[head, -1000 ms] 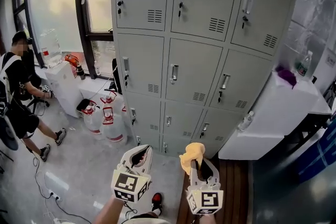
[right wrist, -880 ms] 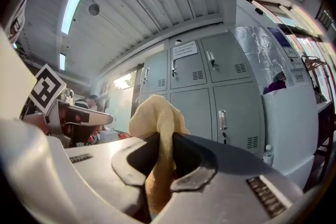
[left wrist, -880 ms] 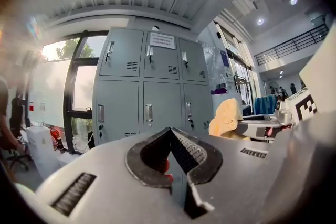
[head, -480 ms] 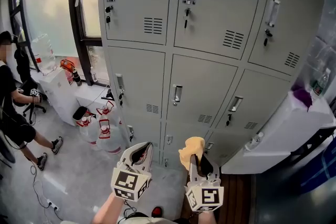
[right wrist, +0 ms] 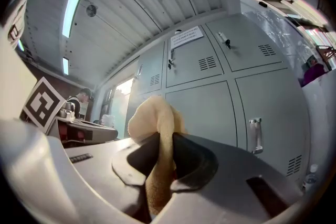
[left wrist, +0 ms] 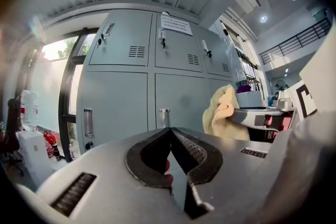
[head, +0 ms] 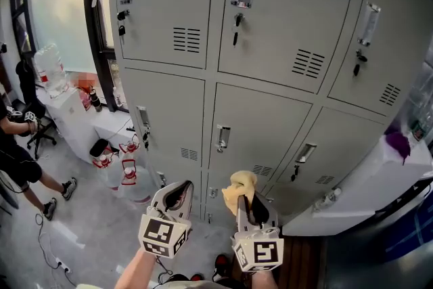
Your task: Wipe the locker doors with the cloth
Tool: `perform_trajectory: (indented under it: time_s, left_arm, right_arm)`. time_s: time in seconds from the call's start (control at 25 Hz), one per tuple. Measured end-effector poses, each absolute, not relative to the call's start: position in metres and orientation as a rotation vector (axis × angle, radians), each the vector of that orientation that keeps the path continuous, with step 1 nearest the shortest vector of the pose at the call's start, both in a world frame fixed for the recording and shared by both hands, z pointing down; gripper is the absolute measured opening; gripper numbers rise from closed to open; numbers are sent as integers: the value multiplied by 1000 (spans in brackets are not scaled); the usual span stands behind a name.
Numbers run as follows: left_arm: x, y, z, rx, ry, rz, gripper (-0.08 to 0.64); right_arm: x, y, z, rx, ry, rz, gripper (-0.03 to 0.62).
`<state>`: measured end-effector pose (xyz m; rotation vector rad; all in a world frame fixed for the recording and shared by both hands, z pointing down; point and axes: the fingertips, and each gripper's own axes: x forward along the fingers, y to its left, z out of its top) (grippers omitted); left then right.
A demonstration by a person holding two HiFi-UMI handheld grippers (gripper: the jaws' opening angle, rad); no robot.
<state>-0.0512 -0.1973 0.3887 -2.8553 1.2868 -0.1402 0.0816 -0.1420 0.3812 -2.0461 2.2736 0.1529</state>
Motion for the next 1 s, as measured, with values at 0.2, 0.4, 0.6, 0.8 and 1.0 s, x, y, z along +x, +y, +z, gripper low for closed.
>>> perform_trajectory:
  time_s: [0.2, 0.4, 0.6, 0.8, 1.0]
  left_arm:
    - [-34, -227, 383, -2828, 1339, -120, 23]
    - [-23, -250, 385, -2806, 1398, -122, 23]
    - [-23, -263, 388, -2790, 1451, -142, 23]
    - [-28, -269, 385, -2769, 1483, -145, 23]
    - [-32, -270, 382, -2764, 1490, -127, 23]
  right_arm:
    - [96, -180, 375, -1980, 2327, 168, 71]
    - [99, -212, 345, -1891, 2354, 238, 72]
    - [87, -242, 302, -1781, 2365, 318, 72]
    - [64, -273, 263, -1747, 2377, 401, 71]
    - [52, -307, 250, -1785, 2400, 403, 71]
